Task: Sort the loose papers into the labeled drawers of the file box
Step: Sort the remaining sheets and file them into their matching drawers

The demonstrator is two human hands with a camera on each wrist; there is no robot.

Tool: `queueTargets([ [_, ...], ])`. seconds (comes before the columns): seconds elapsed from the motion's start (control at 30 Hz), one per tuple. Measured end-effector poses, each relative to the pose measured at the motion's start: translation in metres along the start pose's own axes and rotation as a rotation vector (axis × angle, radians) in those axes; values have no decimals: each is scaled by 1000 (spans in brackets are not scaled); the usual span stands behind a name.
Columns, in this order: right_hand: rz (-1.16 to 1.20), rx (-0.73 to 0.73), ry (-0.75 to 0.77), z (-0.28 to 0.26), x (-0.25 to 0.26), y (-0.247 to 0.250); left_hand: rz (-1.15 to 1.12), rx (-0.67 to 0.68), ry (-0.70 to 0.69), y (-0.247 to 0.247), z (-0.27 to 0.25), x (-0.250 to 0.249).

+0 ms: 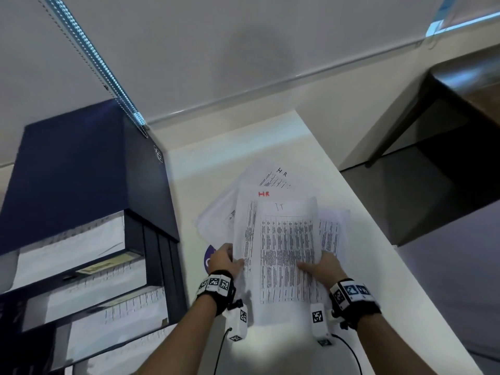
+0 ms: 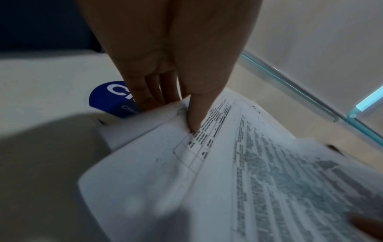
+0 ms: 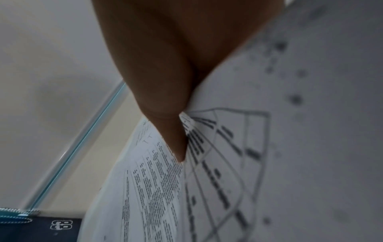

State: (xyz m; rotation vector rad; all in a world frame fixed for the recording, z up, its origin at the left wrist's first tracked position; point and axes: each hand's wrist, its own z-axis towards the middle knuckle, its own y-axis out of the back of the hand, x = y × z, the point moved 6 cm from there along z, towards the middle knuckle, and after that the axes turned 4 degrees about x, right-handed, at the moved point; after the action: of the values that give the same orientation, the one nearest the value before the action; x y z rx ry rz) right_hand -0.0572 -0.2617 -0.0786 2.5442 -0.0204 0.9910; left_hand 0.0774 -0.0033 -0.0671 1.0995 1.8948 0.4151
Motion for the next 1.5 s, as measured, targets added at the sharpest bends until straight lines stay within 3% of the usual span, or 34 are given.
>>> queueTargets([
  [0.2, -145, -261, 55, -14, 6, 23, -44, 84, 10, 9, -16, 19],
  [0.33, -175, -356, 306, -41, 48, 40, -45, 26, -19, 20, -31, 18],
  [0.43, -115, -210, 444, -71, 100, 42, -253, -18, -107, 39, -50, -6],
  [0.53, -11, 6, 577, -110, 150, 31, -523, 71, -208, 71, -81, -31],
  [0.63, 44, 174, 690, -151, 189, 10, -646, 86, -236, 111, -109, -30],
  [0.83, 65, 381, 679, -189, 205, -53, -727, -126, -429, 190, -183, 14],
  [1.0, -37, 548, 740, -247, 196, -117, -647, -115, -485, 220, -231, 89],
  [1.1, -195, 660, 668, -266, 176, -159, -472, -60, -440, 222, -250, 144],
  [1.17, -367, 794, 592, -274, 155, -188, -423, 51, -346, 212, -264, 177],
  [1.3, -407, 1053, 356, -281, 97, -237, -341, 203, -162, 185, -293, 239],
  [1.4, -474, 1083, 248, -270, 57, -263, -367, 274, -68, 169, -304, 275],
  [1.5, -519, 1005, 238, -261, 48, -277, -430, 198, -1, 164, -300, 305],
])
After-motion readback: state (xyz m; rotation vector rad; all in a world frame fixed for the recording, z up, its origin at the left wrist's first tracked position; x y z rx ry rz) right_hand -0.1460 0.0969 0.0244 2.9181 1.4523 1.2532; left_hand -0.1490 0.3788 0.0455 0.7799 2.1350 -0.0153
